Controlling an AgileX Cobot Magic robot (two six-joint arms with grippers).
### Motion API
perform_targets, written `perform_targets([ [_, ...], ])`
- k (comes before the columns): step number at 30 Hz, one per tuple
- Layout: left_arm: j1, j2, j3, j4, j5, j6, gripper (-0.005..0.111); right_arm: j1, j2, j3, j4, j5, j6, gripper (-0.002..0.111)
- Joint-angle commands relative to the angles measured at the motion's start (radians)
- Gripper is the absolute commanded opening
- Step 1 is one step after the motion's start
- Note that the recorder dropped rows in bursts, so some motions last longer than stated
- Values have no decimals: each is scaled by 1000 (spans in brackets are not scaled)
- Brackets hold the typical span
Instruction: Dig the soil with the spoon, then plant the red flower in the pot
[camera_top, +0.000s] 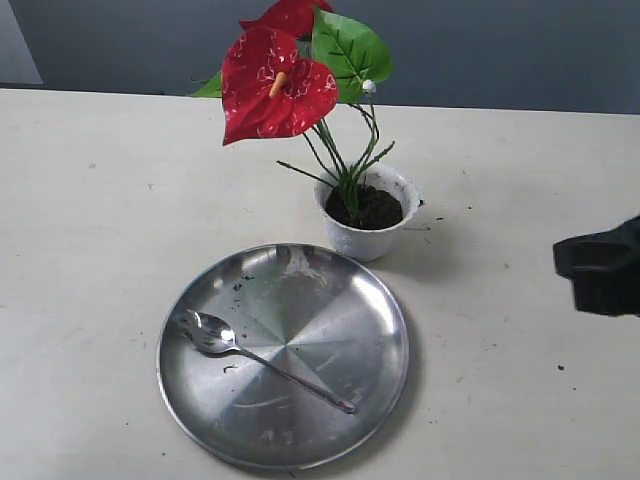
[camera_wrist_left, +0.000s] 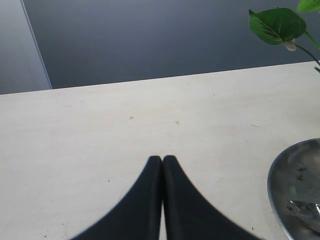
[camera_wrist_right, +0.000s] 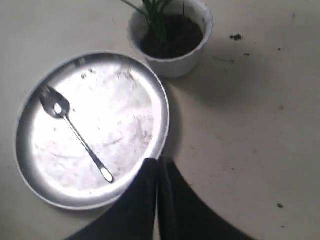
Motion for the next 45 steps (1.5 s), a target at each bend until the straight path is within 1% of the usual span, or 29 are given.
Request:
perform_targets([
  [1, -5, -1, -2, -2, -14, -4, 1, -5, -214, 48, -19, -38, 250, 2],
  [4, -5, -1, -2, -2, -14, -4, 1, -5, -341, 46, -33, -27, 250, 2],
  [8, -5, -1, -2, -2, -14, -4, 1, -5, -471, 46, 20, -27, 253, 2],
  [14, -5, -1, -2, -2, -14, -4, 1, -5, -603, 46, 46, -43, 256, 2],
  [17, -5, -1, -2, -2, -14, -4, 1, -5, -626, 56, -28, -75, 256, 2],
  [20, -5, -1, -2, -2, -14, -4, 1, -5, -626, 104, -159, -141, 254, 2],
  [22, -5, -1, -2, -2, -14, -4, 1, -51, -626, 159, -246, -198, 252, 2],
  [26, -5, -1, -2, -2, -14, -4, 1, -234, -630, 325, -395, -345, 259, 2],
  [30, -5, -1, -2, -2, -14, -4, 1, -434, -640, 455, -391, -459, 259, 2],
  [33, -5, -1, -2, -2, -14, -4, 1, -541, -642, 519, -373, -512, 259, 2],
  [37, -5, -1, -2, -2, -14, -4, 1, -603, -667, 599, -371, -525, 259, 2],
  [42, -5, -1, -2, -2, -14, -4, 1, -610, -733, 669, -371, -527, 261, 2],
  [45, -5, -1, -2, -2, -14, -4, 1, -610, -733, 670, -369, -501, 261, 2],
])
